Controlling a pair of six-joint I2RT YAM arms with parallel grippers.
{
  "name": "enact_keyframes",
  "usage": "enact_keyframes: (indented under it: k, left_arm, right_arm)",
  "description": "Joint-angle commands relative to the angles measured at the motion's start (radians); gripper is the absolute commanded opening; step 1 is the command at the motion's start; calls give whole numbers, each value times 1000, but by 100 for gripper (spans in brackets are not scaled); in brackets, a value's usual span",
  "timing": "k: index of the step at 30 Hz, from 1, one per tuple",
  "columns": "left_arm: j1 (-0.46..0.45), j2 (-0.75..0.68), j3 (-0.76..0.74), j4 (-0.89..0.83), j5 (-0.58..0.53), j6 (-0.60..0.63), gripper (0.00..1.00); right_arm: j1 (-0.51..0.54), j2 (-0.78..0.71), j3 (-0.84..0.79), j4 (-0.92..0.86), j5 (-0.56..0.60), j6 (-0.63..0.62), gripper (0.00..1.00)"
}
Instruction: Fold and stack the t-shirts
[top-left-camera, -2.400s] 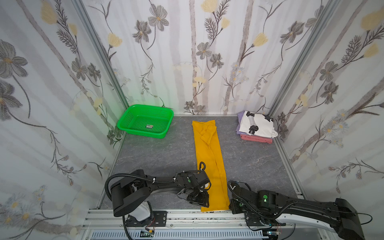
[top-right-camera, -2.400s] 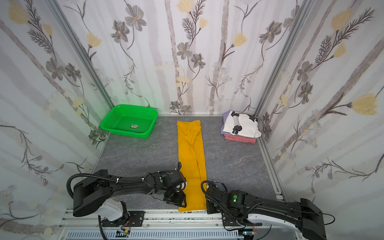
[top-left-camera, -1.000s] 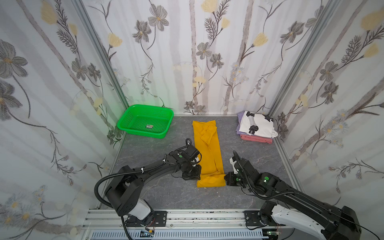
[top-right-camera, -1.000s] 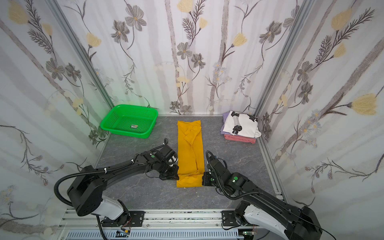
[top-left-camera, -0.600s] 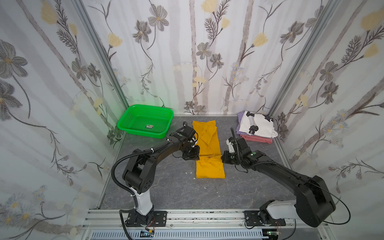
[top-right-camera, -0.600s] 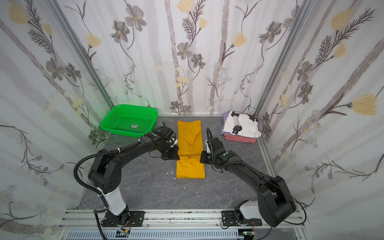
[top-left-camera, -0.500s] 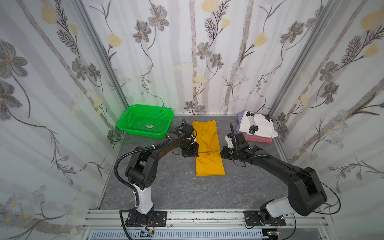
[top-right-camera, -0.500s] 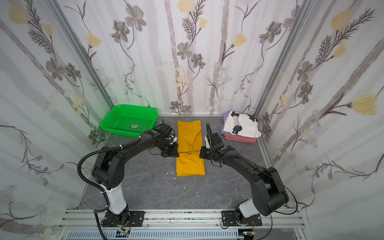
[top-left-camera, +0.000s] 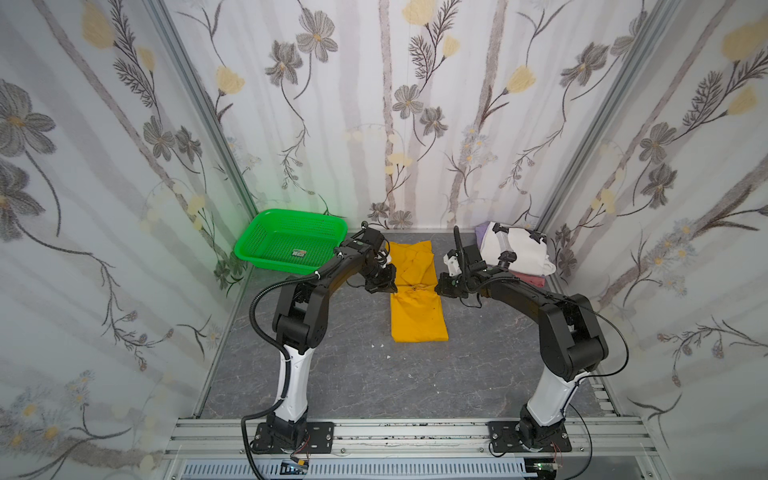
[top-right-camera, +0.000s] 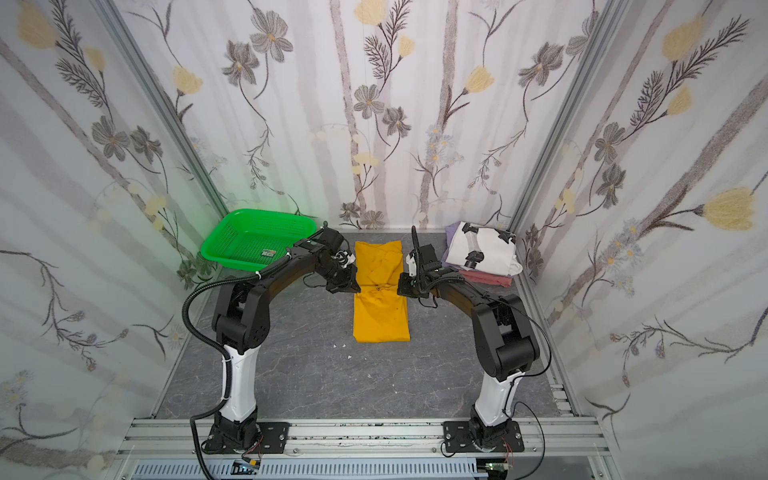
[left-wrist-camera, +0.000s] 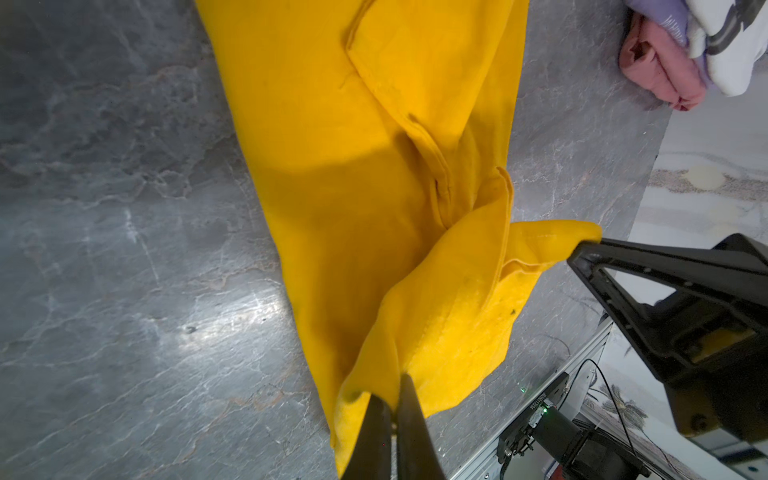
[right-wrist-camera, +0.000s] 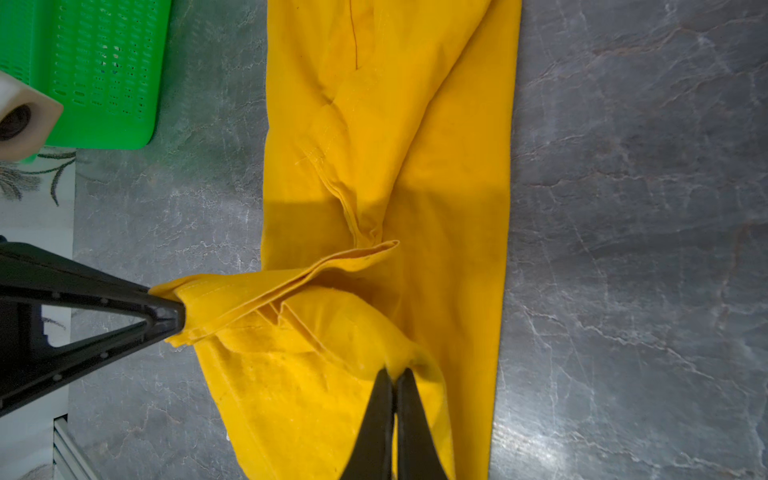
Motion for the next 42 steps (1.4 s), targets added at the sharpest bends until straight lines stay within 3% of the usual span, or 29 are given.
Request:
enact_keyframes:
  k: [1, 19, 20, 21, 23, 24, 26, 28, 33, 37, 42]
  left_arm:
    - [2, 33, 35, -43, 24, 17, 0]
    - [37, 142, 176, -60, 56, 20, 0]
    - [38, 152, 191, -68, 62, 23, 0]
    - [38, 162, 207, -79, 63, 27, 8]
    - [43, 167, 232, -91, 69, 29, 53]
    - [48, 160, 235, -81, 74, 23, 66]
    - [68, 128, 237, -38, 88, 2, 82]
    - [92, 94, 233, -8, 90, -17, 91]
    - [121, -2, 94, 59, 120, -36, 93]
    - [93, -109, -150, 173, 143, -67, 93]
    - [30, -240, -461, 361, 159, -137, 87]
  right_arm:
    - [-11, 23, 19, -1, -16, -17, 0]
    - [-43, 109, 106, -18, -34, -17, 0]
    - [-43, 113, 114, -19, -41, -18, 6]
    - [-43, 116, 121, -23, -41, -17, 19]
    - [-43, 102, 127, -24, -30, -18, 50]
    - [-45, 90, 130, -23, -27, -23, 61]
    - [-40, 57, 128, -22, -26, -46, 74]
    - [-36, 26, 110, -19, -35, -60, 84]
    - [-9, 11, 53, 5, -108, -68, 90]
    - [22, 6, 26, 12, -115, -63, 91]
    - [62, -106, -142, 98, -172, -74, 92]
